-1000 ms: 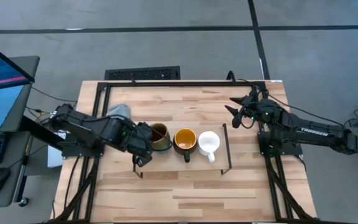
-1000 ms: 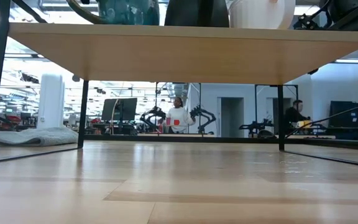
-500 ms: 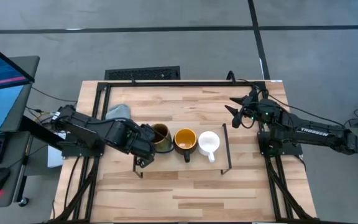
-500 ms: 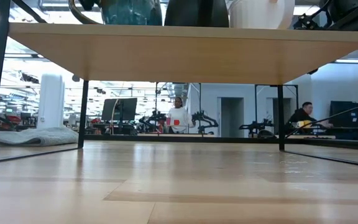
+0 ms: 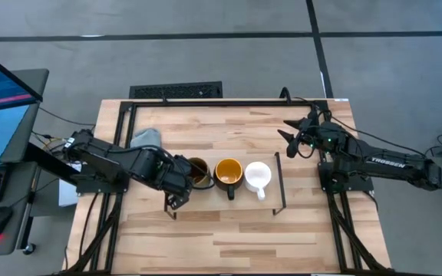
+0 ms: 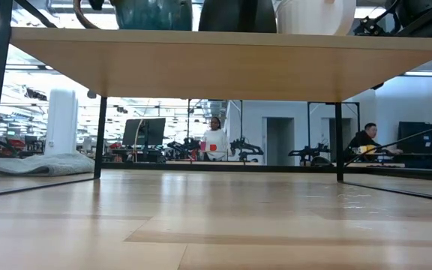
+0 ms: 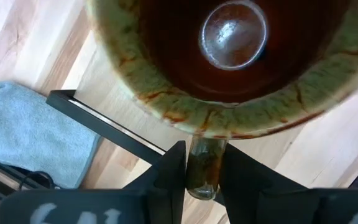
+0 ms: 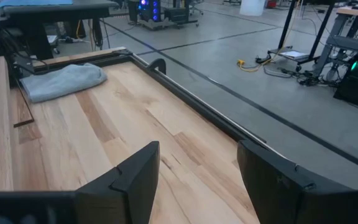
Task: Stack small to large cups/mugs on shelf
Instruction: Put the brown mug on the shelf
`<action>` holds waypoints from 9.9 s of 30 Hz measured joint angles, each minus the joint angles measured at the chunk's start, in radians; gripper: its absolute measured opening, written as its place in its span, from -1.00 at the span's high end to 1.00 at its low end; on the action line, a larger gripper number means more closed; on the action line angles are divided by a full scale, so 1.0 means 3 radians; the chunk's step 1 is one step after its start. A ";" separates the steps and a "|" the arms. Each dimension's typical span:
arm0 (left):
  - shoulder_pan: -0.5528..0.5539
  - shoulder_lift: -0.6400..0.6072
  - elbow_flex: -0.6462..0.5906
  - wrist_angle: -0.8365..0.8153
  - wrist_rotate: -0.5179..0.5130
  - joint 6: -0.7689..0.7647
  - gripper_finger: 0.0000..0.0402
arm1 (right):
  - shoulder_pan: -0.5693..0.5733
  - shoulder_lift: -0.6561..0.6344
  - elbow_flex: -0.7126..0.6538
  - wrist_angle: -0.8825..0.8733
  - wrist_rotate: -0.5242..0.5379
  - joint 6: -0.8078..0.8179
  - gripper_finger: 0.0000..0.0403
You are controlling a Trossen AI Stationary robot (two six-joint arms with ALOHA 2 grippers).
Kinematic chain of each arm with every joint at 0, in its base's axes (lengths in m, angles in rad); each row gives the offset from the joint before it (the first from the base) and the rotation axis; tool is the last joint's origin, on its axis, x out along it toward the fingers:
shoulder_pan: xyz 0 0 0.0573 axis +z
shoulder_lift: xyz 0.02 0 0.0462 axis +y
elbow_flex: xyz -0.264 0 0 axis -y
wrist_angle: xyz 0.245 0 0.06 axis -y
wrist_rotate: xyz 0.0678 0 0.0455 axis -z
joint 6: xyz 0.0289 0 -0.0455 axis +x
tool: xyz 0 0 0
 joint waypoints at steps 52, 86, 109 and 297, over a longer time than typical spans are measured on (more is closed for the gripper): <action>0.0009 0.0000 -0.0003 0.0635 0.0303 -0.0070 0.60 | 0.0000 0.0000 0.0000 0.0000 0.0000 -0.0009 -0.19; 0.0092 0.0000 -0.0003 0.0404 0.0741 -0.0124 0.08 | 0.0001 0.0000 0.0000 0.0000 0.0001 -0.0008 -0.19; 0.0109 -0.0356 0.0000 0.0266 0.0582 -0.0285 -0.29 | 0.0000 0.0000 0.0000 0.0000 0.0001 -0.0004 -0.19; 0.0869 0.0010 0.0329 0.0056 0.0147 -0.0553 0.99 | -0.0001 0.0001 -0.0001 0.0000 0.0013 -0.0183 -0.19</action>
